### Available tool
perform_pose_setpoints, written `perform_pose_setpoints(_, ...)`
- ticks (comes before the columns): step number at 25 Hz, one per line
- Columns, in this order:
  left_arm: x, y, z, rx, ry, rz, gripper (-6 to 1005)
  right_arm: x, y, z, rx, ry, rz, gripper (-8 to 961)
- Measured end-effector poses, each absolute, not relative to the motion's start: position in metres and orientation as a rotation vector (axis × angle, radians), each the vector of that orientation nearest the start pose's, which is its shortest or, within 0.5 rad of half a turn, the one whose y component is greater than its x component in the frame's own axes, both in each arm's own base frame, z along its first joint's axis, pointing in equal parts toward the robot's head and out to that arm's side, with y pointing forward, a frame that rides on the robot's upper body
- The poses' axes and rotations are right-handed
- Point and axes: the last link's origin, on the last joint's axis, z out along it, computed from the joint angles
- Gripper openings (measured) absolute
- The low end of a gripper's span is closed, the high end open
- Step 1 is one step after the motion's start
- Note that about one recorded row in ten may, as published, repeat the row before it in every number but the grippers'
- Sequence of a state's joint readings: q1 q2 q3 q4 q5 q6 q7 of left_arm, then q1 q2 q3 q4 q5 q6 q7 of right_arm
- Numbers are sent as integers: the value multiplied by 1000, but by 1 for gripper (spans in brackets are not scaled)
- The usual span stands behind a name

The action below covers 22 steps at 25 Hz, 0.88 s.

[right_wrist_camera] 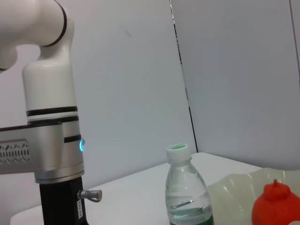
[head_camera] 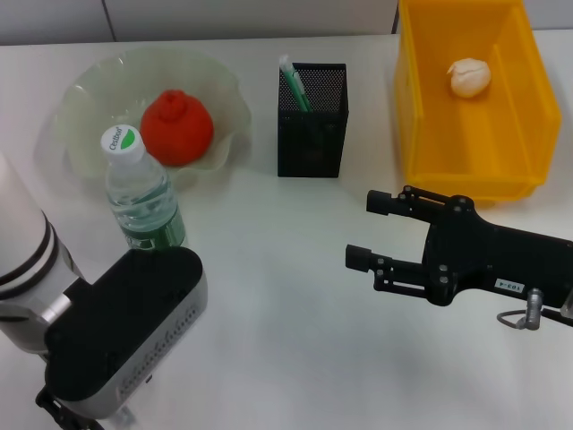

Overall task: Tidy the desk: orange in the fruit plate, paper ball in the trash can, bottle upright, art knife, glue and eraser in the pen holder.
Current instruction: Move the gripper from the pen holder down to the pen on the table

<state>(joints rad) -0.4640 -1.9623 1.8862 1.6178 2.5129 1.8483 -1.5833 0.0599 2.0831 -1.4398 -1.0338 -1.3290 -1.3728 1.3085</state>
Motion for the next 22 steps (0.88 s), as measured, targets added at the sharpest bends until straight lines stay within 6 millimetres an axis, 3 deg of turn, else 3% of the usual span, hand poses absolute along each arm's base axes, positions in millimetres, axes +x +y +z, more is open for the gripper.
perform_pose_setpoints(8, -187, 252, -22, -3123, 1019, 1167, 666, 237, 250, -28, -2682, 458, 934, 748)
perform_pose_setpoints(12, -187, 253, -23, -3122, 1025, 1170, 638, 237, 248, -38, -2808, 493, 868, 747)
perform_pose_setpoints(22, -189, 251, -30, -3128, 1059, 1220, 627, 236, 252, -43, -2844, 525, 848, 745)
